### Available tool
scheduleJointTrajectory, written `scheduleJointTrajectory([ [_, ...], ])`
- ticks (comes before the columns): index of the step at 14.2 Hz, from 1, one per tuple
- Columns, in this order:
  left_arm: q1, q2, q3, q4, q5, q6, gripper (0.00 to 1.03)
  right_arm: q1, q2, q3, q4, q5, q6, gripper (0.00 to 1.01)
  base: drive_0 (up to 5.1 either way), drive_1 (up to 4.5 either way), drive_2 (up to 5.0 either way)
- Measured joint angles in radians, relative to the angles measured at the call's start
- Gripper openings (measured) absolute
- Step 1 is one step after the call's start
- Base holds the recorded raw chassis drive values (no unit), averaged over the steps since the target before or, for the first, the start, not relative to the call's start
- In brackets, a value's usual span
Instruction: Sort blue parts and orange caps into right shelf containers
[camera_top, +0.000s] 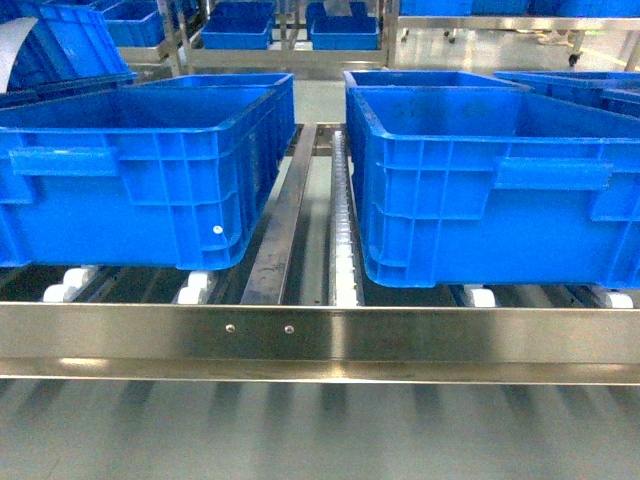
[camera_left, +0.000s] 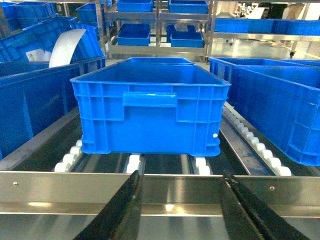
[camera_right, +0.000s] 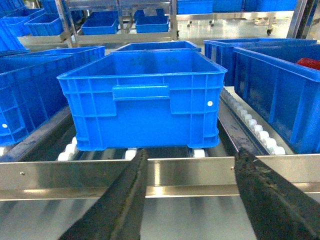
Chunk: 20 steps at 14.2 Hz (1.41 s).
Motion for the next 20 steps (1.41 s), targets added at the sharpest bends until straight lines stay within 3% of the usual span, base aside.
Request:
scheduleJointTrajectory([
  [2,0.0,0.0,0.0,0.0,0.0,0.0,0.73,0.0,0.0,0.0,0.0,0.0,0.0,0.76,0.0,0.0,0.0],
  [4,0.0,0.0,0.0,0.0,0.0,0.0,0.97,0.0,0.0,0.0,0.0,0.0,0.0,1.0,0.0,0.0,0.0],
  [20,0.0,0.0,0.0,0.0,0.0,0.0,0.98,0.0,0.0,0.0,0.0,0.0,0.0,0.98,0.0,0.0,0.0],
])
